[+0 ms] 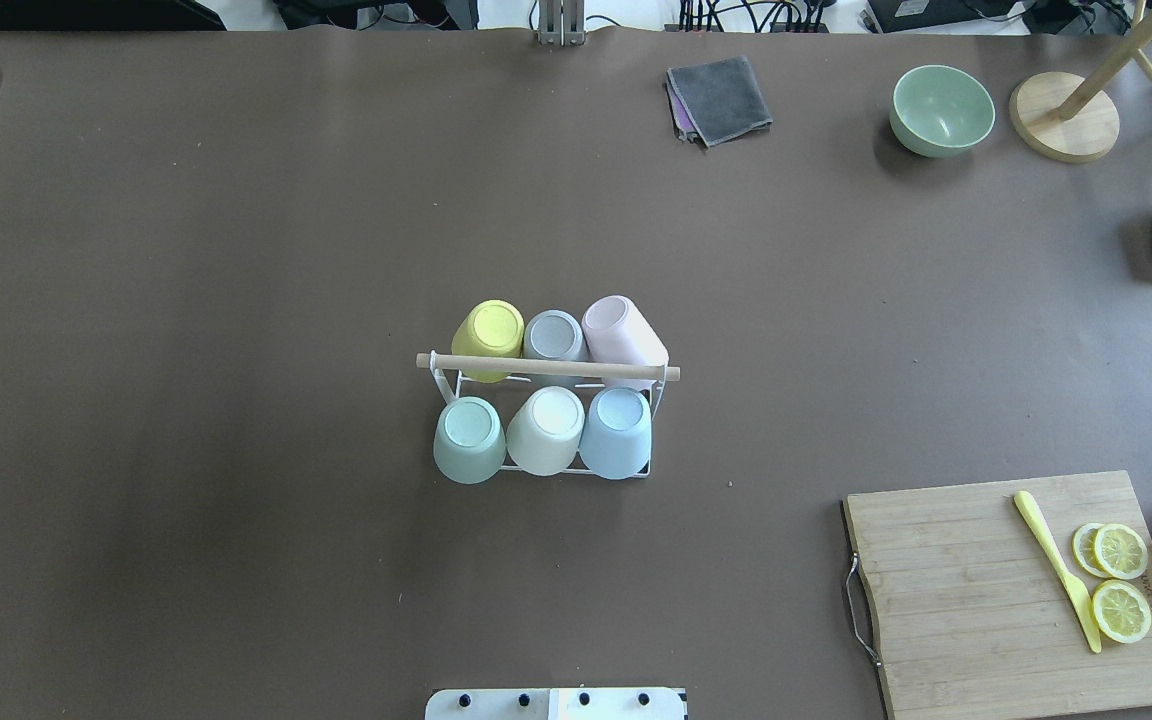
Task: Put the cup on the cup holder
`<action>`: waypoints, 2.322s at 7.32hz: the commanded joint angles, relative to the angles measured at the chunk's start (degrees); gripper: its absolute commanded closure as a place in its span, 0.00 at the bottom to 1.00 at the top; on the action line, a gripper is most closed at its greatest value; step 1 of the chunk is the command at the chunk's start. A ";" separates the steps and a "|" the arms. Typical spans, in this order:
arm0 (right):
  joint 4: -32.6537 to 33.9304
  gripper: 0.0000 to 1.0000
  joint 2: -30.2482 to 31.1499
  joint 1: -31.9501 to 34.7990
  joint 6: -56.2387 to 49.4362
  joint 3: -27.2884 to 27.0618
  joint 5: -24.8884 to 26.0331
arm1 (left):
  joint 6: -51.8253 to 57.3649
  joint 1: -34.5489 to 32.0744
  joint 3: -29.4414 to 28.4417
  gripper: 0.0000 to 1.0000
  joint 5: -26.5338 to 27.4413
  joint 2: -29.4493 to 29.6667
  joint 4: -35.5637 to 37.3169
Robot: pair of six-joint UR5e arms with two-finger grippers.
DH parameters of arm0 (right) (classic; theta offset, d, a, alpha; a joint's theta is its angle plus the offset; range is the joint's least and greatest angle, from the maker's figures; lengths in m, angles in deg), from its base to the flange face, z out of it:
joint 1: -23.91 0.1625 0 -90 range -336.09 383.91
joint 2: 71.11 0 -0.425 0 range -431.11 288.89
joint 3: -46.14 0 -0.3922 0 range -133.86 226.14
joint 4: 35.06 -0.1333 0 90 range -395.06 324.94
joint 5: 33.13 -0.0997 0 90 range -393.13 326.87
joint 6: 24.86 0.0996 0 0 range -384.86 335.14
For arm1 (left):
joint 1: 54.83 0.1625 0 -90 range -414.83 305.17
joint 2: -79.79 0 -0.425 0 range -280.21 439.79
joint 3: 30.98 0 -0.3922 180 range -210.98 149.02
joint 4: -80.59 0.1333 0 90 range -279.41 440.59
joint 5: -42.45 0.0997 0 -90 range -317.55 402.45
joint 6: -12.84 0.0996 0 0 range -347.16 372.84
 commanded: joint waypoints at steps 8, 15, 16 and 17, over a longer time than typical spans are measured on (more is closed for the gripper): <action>0.00 0.00 -0.03 -0.01 0.09 0.06 0.71 | 0.17 0.14 2.00 0.02 -2.39 -9.32 -9.27; 0.00 0.00 -0.20 -0.09 0.18 0.41 1.15 | 2.89 0.14 2.35 0.02 -2.39 -9.49 -10.41; 0.00 0.00 -0.20 -0.09 0.18 0.41 1.15 | 2.98 0.14 2.00 0.02 -2.04 -9.67 -10.41; 0.00 0.00 -0.20 -0.09 0.18 0.41 1.15 | 2.98 0.14 1.91 0.02 -1.95 -9.67 -10.41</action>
